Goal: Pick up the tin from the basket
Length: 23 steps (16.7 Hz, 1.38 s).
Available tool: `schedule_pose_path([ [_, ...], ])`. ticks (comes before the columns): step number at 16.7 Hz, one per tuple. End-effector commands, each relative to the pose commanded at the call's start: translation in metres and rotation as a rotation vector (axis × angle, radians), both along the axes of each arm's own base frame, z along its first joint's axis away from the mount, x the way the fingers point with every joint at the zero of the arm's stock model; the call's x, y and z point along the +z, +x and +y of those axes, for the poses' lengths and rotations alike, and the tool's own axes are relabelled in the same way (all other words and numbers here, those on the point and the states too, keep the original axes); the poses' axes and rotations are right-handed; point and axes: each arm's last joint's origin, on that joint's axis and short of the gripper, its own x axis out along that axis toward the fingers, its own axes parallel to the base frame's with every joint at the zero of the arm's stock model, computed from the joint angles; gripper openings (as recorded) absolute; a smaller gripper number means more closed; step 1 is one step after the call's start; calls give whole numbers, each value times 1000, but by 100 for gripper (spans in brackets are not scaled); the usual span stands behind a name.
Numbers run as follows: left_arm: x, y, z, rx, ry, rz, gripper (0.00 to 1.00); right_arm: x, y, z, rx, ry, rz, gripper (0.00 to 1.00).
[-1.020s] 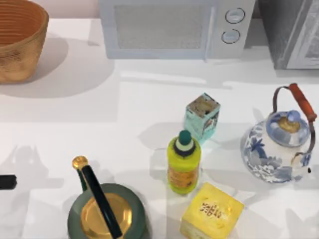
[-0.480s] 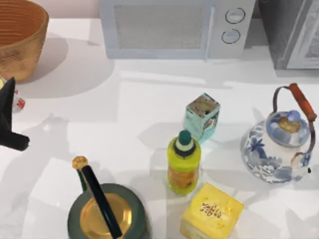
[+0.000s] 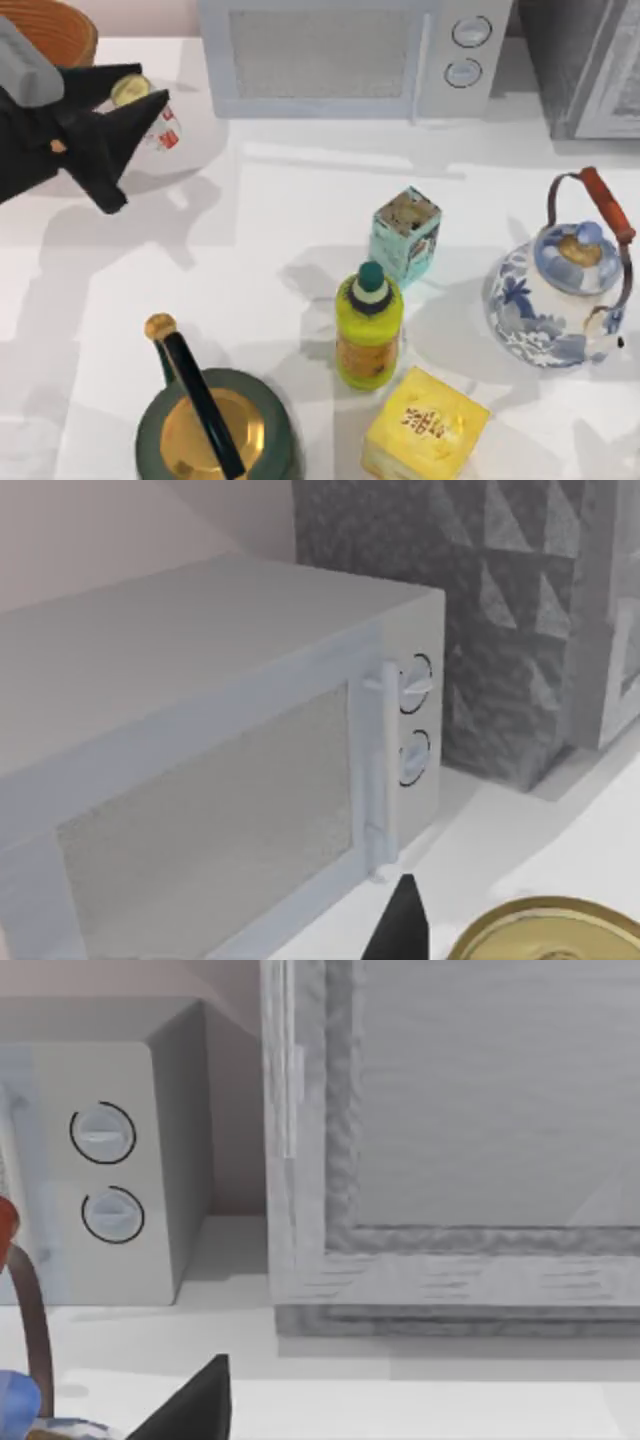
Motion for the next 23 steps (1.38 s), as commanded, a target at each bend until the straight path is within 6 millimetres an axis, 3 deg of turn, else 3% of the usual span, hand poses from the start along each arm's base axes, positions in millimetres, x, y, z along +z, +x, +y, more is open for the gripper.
schedule_pose_path([
  [3,-39,45,-6,-197,-3,1,0,0,0,0,0,0,0,100],
  [6,-89,74,-11,-376,-14,4,0,0,0,0,0,0,0,100],
  [10,-154,89,-18,-574,-36,13,0,0,0,0,0,0,0,100],
  [13,-187,86,-23,-680,-54,26,0,0,0,0,0,0,0,100],
  [15,-196,84,-25,-715,-61,32,0,0,0,0,0,0,0,100],
  [20,-196,84,-26,-717,-61,32,0,0,0,0,0,0,0,100],
  [23,-196,84,-26,-717,-61,32,23,0,0,0,0,0,0,100],
])
